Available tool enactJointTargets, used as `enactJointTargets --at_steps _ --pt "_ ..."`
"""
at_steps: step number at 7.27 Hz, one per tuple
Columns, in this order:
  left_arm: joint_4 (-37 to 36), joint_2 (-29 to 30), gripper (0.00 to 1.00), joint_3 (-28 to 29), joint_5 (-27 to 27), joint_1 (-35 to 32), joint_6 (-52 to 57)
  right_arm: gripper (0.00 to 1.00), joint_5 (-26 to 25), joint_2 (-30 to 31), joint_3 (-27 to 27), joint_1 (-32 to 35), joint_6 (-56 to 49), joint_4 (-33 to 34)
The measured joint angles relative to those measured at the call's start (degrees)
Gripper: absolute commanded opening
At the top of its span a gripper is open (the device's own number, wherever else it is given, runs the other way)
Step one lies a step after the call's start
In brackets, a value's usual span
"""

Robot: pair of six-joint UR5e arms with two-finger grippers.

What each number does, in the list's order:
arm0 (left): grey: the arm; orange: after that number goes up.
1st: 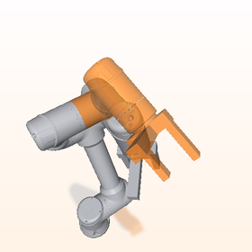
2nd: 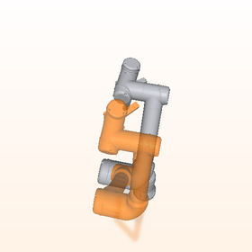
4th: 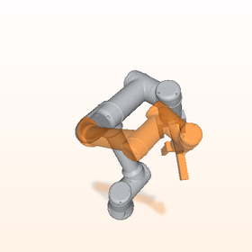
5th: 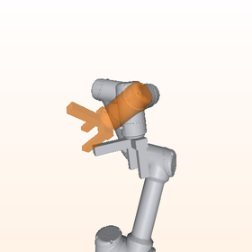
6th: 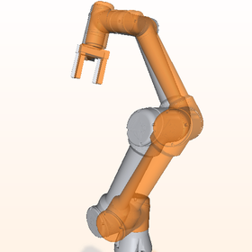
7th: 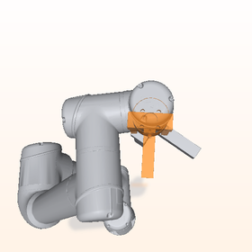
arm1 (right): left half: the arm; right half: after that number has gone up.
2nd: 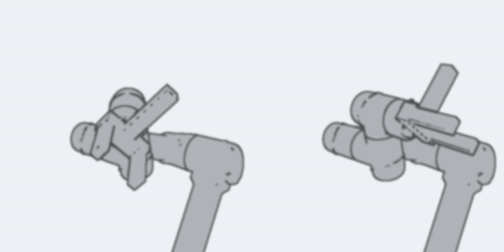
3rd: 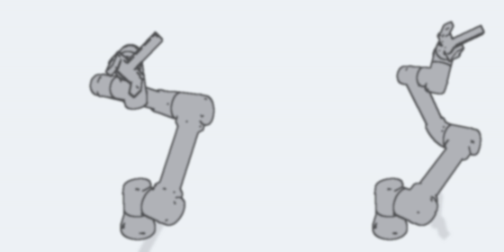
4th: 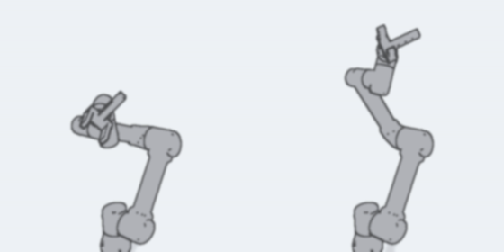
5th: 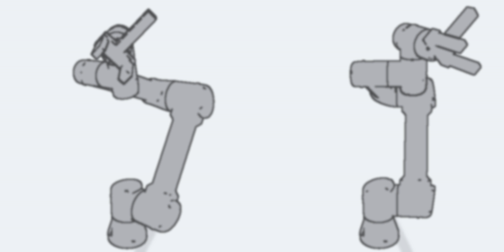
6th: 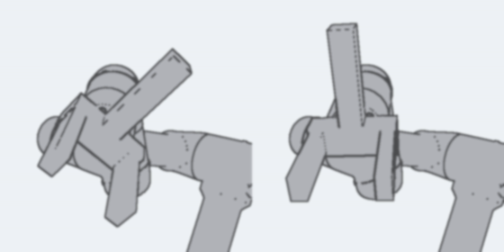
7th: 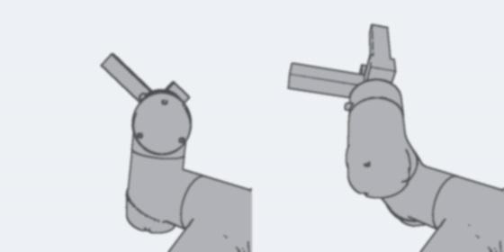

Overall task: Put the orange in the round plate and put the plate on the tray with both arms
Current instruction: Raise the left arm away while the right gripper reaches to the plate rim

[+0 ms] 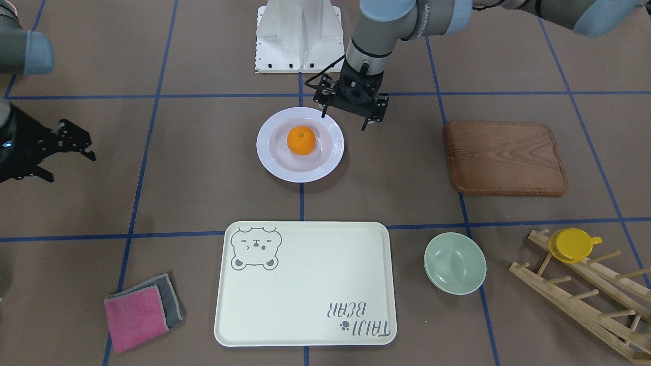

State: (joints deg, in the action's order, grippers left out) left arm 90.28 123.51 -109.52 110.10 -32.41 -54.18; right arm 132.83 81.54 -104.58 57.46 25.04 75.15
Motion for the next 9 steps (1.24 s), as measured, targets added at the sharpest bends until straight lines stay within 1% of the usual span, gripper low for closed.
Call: enactJointTargets --at_steps 1,2,3,4,5,7,8,9 --pt "0.2 -1.7 0.99 -1.0 0.2 -2.1 0.3 1.0 -2.2 -3.8 -0.4 -5.1 8.1 0.0" --pt "0.4 -3.1 0.99 -1.2 0.9 -3.9 0.8 1.0 -6.3 -7.5 -0.9 -10.7 15.9 0.0" --pt "0.4 -4.5 0.99 -1.4 2.6 -6.1 2.6 1.0 -11.7 -10.2 -1.8 -16.7 22.4 -0.1" --pt "0.4 -5.8 0.99 -1.4 4.3 -8.3 5.4 1.0 -15.5 -11.1 -2.5 -20.9 28.2 -3.0" --pt "0.4 -7.6 0.99 -1.4 5.4 -11.0 9.3 0.99 -18.3 -10.0 -1.7 -24.1 36.4 -11.9" --pt "0.0 -11.4 0.99 -1.0 8.0 -17.0 17.7 1.0 -26.8 -6.7 4.5 -29.4 54.4 -38.8" --pt "-0.3 -12.2 0.99 -0.5 9.2 -19.1 20.0 1.0 -30.1 -6.1 7.1 -30.7 59.4 -47.6" --pt "-0.4 -12.4 0.99 0.1 9.9 -20.1 21.1 1.0 -32.7 -5.9 8.3 -31.5 62.7 -51.8"
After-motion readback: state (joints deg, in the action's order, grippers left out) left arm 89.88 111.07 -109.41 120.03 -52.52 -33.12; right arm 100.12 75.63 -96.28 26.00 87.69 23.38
